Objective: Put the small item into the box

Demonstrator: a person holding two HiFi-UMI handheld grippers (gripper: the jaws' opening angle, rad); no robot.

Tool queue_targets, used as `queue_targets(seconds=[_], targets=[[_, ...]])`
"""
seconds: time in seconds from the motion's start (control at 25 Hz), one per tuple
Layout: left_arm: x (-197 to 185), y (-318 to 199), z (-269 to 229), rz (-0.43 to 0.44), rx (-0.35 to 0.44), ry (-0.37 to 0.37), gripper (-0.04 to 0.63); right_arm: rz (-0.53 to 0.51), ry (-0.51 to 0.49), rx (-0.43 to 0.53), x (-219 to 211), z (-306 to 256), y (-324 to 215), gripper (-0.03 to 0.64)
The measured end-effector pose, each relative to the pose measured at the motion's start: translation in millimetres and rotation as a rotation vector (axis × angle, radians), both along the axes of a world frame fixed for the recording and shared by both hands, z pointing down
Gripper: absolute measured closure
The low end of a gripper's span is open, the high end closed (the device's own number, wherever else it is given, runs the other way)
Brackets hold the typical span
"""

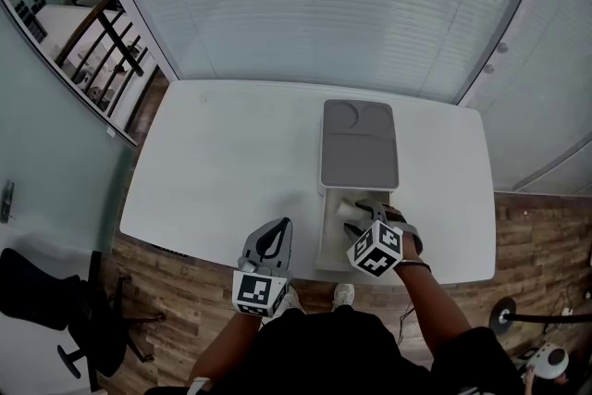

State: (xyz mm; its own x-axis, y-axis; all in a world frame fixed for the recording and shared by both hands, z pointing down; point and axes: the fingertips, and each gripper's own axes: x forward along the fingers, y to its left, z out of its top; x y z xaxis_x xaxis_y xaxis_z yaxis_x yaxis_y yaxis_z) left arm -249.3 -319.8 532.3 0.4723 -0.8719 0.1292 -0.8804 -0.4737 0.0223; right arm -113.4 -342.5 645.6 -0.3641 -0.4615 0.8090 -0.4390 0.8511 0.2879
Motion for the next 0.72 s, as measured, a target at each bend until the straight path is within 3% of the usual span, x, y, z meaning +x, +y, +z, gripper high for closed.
queue_targets(seconds=[0.36, 0.44, 0.72], targets=[[7.7, 0.8, -0.8, 0.014, -0.013, -0.012, 0.583, 0.114, -0.305, 0.16, -13.2, -71.6, -1.2, 0.428], [14.3, -0.4, -10.2, 0.03, 0.03, -0.014, 0.583, 0.134, -0.379, 0.193, -13.4, -87.9, -2.6, 0.443], [24.1, -2.9, -25.3, 0.048, 0.067, -0.002, 0.583, 0.193, -0.578, 0.336, -7.5, -131.6, -5.6, 0.558]])
